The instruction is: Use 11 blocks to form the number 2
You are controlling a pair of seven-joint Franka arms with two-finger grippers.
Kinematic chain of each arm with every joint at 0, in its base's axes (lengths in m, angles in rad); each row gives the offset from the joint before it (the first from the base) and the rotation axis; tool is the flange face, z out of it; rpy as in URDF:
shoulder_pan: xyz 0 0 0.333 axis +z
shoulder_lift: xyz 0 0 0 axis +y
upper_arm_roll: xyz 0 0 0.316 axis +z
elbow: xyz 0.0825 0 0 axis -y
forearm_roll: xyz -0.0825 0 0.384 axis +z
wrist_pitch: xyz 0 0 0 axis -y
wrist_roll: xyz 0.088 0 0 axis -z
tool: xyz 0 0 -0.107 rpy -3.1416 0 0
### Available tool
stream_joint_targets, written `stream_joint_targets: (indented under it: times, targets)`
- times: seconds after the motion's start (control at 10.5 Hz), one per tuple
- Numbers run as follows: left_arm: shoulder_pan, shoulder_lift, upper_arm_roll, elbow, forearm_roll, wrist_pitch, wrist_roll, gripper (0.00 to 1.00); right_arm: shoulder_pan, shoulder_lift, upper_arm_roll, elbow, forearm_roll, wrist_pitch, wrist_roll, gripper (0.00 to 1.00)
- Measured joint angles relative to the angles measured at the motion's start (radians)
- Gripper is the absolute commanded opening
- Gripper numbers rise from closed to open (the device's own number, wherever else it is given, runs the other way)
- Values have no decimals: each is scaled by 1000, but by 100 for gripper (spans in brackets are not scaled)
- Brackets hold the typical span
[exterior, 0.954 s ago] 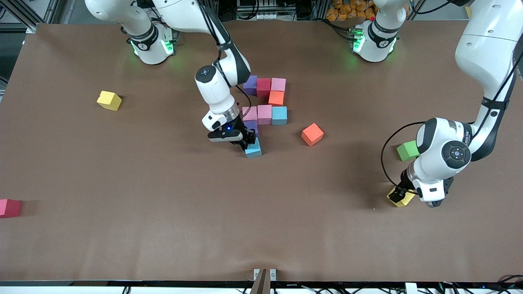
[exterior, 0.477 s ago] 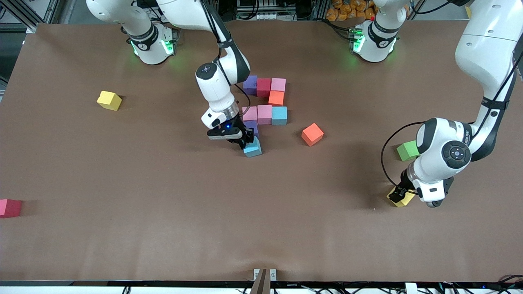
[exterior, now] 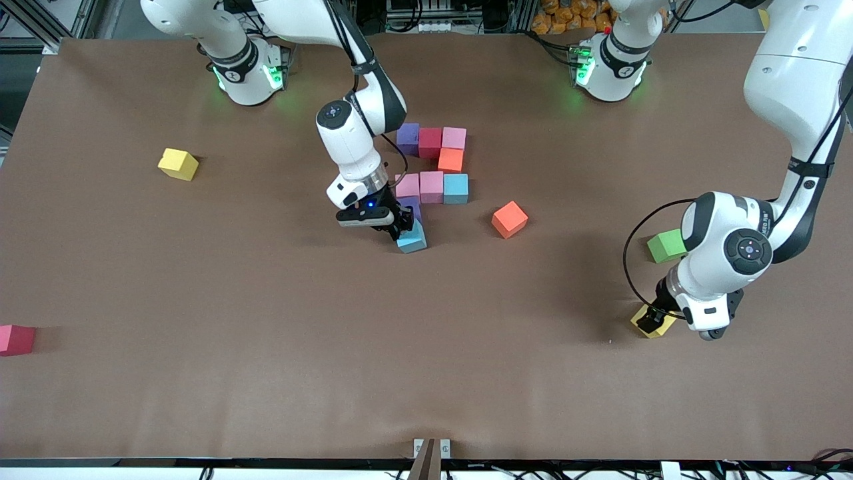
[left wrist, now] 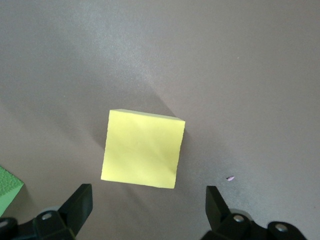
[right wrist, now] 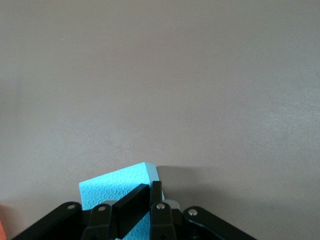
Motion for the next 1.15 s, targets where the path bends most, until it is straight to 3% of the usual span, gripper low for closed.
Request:
stream_joint_targets:
  times: [0.48, 1.15]
  targets:
    - [38, -4, 3, 4, 1, -39, 128, 100, 1, -2, 0, -8, 0, -4, 37, 0]
    - [41, 33, 6, 60, -64, -47, 117, 100, 5, -2, 1, -12, 0, -10, 78, 0]
